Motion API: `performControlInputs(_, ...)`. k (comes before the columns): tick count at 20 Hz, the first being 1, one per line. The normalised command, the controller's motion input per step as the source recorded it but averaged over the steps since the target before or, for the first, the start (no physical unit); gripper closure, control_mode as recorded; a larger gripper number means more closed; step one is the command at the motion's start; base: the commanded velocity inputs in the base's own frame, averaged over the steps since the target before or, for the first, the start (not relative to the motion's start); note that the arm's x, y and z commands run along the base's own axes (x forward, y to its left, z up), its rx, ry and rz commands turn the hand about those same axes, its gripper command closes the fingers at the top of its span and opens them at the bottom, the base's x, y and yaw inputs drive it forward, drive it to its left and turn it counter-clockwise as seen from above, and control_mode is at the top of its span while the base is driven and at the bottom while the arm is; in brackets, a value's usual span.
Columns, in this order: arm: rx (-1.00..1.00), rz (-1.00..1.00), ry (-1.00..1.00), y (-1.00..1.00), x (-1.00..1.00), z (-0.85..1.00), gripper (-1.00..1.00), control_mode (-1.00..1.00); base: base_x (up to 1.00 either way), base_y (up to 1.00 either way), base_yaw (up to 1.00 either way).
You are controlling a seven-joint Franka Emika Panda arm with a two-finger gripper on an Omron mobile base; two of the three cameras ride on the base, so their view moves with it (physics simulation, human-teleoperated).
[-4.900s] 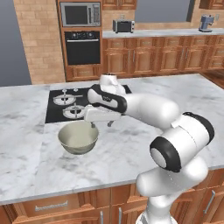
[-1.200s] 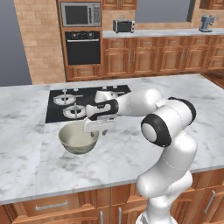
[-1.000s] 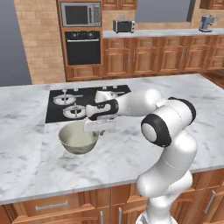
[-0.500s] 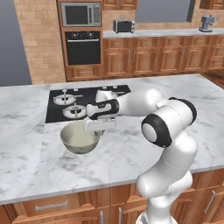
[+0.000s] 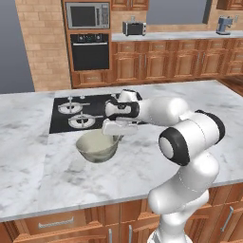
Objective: Pick the cup and bowl from the counter and place them on the counter next to the sink.
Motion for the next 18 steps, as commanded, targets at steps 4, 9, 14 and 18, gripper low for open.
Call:
performControlInputs(4,0.15,-0.08,0.0,-0.72,-0.04,0.26,1.0,-1.0,0.0,0.0,0.0)
performControlInputs(9,0.22,-0.05,-0.03,-0.71,-0.04,0.23,1.0,-1.0,0.0,0.0,0.0)
performControlInputs(14,0.17,0.0,-0.08,-0.51,-0.11,0.24,1.0,-1.0,0.0,0.0,0.0)
performControlInputs(18,0.16,0.0,-0.1,-0.51,-0.35,0.31,1.0,-1.0,0.0,0.0,0.0)
